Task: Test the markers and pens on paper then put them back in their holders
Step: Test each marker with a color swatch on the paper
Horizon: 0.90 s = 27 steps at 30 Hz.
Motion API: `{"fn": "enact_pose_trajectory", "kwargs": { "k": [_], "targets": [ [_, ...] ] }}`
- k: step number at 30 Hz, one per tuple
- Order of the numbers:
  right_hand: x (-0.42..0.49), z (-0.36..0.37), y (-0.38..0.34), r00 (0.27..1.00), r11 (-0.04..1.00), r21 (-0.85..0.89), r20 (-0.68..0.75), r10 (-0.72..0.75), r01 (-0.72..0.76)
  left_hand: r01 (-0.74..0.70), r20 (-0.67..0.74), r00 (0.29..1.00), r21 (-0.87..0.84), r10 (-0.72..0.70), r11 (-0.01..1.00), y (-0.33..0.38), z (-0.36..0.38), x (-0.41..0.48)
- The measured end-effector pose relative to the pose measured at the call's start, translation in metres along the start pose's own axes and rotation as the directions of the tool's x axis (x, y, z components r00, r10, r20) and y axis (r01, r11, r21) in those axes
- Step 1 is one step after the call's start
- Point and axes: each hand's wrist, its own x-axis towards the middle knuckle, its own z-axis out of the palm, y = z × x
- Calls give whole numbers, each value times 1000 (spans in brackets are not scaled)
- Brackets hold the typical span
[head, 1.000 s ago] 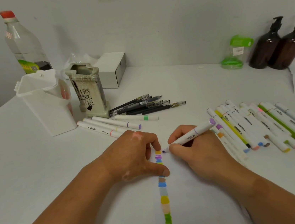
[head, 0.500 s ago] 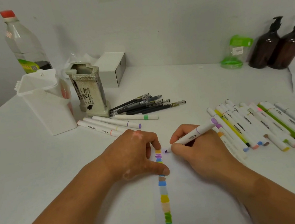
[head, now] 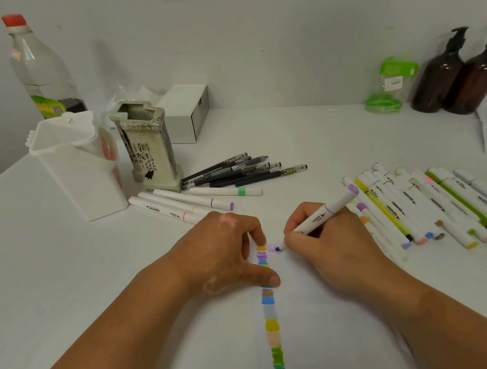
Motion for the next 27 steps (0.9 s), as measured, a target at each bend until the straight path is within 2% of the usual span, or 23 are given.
{"fn": "enact_pose_trajectory", "kwargs": {
  "k": [16, 25, 27],
  "targets": [
    [-2, 1, -3, 998, 999, 38, 62, -11, 9, -7, -8, 1000, -3, 7, 1000, -2, 1, 1],
    [-1, -1, -1, 1000, 1000, -13, 10, 1, -1, -4, -3, 1000, 13, 4, 1000, -5, 4, 2],
    [-1, -4, 0, 999, 1000, -23, -54, -10, 9, -13, -11, 1000, 0, 13, 1000, -7, 4, 2]
  ]
}}
